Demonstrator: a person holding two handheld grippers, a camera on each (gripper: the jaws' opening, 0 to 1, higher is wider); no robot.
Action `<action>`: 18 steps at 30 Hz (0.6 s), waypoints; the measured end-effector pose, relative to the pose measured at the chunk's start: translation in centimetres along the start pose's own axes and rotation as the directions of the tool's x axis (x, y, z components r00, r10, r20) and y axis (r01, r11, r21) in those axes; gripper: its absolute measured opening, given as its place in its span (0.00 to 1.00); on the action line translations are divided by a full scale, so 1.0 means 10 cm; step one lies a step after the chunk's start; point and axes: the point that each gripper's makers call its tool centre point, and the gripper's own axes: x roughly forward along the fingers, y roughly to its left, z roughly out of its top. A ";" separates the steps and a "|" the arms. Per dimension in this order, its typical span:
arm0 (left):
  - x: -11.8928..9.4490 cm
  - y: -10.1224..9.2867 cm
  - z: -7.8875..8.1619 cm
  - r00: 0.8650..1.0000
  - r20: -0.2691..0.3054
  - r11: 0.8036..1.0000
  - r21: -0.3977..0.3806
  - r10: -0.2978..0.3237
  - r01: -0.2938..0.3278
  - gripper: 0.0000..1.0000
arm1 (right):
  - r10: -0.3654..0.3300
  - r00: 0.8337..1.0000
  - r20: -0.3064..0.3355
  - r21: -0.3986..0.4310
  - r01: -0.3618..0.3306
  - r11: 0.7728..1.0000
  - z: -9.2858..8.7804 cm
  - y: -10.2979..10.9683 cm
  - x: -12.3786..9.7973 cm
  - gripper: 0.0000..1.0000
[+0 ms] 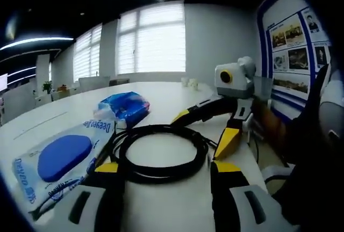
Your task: Arrange the tabletop items into an orderly group along one side of the table until the central work area is clear of visible clutter.
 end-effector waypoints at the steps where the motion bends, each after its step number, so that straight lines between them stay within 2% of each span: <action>1: -0.01 0.00 0.00 1.000 0.000 1.000 0.000 0.003 -0.003 0.64 | -0.001 1.000 0.000 0.001 0.001 1.000 0.00 0.00 0.00 0.74; 14: -0.17 0.12 0.03 0.998 0.035 0.998 -0.031 0.055 -0.054 0.69 | -0.003 1.000 -0.006 0.003 0.003 1.000 0.01 0.04 0.01 0.77; 18: -0.20 0.13 0.01 0.998 0.029 0.998 -0.020 0.063 -0.062 0.71 | 0.003 1.000 0.005 0.029 -0.003 1.000 0.04 0.06 0.01 0.83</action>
